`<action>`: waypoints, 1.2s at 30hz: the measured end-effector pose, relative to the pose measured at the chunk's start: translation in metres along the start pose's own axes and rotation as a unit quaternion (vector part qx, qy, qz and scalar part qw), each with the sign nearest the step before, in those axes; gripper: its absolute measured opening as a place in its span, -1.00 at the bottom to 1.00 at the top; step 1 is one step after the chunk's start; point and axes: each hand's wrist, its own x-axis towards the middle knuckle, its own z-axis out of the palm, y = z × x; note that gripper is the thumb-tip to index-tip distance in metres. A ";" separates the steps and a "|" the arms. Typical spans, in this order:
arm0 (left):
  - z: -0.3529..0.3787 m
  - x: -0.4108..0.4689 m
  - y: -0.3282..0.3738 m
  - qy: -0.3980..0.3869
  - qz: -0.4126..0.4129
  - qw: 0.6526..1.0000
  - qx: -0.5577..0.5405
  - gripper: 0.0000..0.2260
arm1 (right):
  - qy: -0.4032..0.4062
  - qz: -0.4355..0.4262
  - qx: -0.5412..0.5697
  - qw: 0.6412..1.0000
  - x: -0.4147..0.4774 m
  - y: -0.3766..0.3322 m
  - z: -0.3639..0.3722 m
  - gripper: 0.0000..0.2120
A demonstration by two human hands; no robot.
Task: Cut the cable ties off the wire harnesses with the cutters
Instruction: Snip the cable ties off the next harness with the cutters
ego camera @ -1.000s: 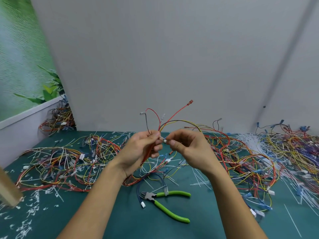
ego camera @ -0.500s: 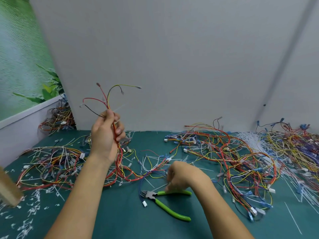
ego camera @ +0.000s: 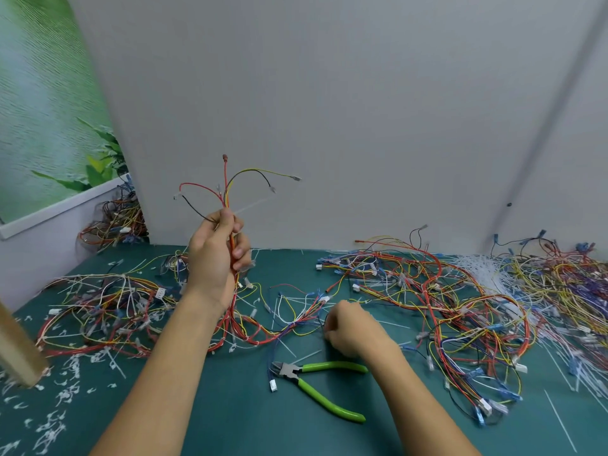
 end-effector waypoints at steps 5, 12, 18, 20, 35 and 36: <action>-0.007 0.006 0.004 0.060 0.048 0.997 -0.013 -0.78 | 0.118 0.017 0.079 0.990 0.009 0.013 -0.009 -0.91; -0.015 0.010 0.010 0.144 0.154 0.977 -0.026 -0.85 | 0.141 0.013 0.102 0.985 0.006 0.013 -0.020 -0.94; -0.004 0.004 0.002 0.128 0.154 0.980 -0.001 -0.84 | -0.159 -0.058 -0.016 0.985 -0.035 -0.023 -0.037 -0.56; 0.001 0.001 -0.002 0.122 0.143 0.982 0.005 -0.85 | -0.190 -0.044 -0.107 0.975 -0.045 -0.039 -0.026 -0.24; 0.017 -0.008 -0.024 0.106 0.056 0.993 0.017 -0.77 | -0.251 0.009 0.014 0.968 -0.044 -0.017 -0.055 -0.53; 0.016 -0.008 -0.024 0.109 0.056 0.992 0.015 -0.76 | -0.250 0.009 0.066 0.966 -0.045 -0.011 -0.065 -0.55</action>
